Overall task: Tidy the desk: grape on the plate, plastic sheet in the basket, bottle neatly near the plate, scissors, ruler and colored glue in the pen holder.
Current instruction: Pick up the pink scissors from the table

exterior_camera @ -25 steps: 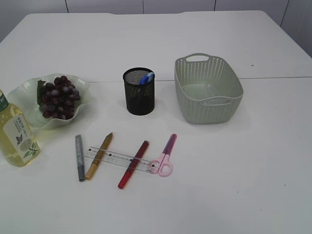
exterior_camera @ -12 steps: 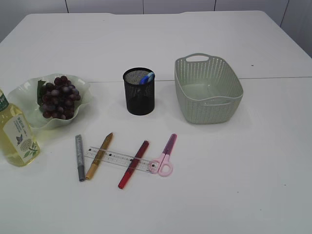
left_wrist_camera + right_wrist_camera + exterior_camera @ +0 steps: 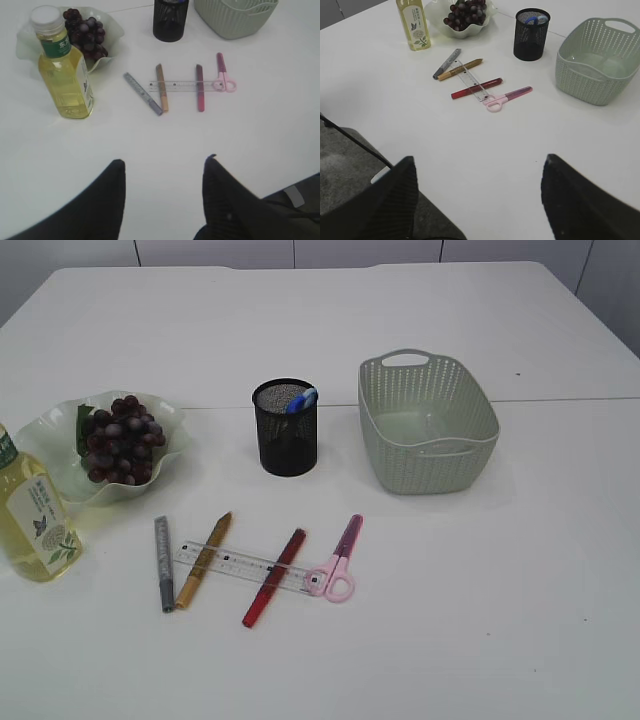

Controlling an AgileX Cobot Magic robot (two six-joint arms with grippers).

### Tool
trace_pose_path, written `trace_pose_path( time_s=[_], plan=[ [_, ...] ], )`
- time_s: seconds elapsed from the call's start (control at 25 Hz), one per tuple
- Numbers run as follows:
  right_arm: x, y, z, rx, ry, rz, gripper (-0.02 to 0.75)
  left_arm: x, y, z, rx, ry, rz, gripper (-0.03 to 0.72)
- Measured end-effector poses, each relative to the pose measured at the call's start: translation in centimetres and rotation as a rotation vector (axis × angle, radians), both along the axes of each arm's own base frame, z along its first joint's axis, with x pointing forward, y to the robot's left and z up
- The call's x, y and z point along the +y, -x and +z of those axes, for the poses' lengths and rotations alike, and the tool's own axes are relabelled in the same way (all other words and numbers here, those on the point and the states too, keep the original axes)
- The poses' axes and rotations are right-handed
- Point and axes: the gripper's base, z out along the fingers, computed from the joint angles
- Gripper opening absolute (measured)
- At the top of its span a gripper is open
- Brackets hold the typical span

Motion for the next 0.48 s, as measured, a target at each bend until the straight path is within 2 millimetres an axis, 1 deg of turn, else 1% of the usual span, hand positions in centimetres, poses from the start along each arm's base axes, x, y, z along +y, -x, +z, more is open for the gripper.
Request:
trace_pose_path(
  time_s=[0.48],
  plan=[
    [0.0, -0.03, 0.05, -0.004, -0.005, -0.003, 0.564, -0.14, 0.03, 0.04, 0.0, 0.014, -0.011, 0.37]
  ],
)
